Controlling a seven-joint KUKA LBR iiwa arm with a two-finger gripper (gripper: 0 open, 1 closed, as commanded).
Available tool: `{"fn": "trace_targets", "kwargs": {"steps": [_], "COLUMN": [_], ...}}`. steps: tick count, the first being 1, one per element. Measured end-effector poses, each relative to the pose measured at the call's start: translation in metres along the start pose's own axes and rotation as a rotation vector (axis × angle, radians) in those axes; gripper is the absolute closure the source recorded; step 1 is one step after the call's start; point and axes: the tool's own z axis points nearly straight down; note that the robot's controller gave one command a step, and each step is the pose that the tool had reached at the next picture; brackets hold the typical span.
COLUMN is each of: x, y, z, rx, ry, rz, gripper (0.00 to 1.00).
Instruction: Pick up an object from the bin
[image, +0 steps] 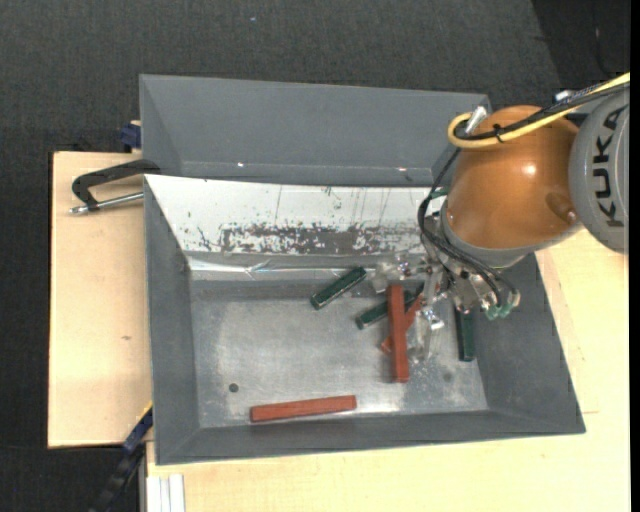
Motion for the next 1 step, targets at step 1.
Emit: {"fn": "trace_targets", "kwargs": {"steps": [1], "x": [-0.0137], "y": [-0.0034], "z": [0.0706], "rx": [-0.002], "ry": [0.009], "rz": [0.188], "gripper": [0.0]}}
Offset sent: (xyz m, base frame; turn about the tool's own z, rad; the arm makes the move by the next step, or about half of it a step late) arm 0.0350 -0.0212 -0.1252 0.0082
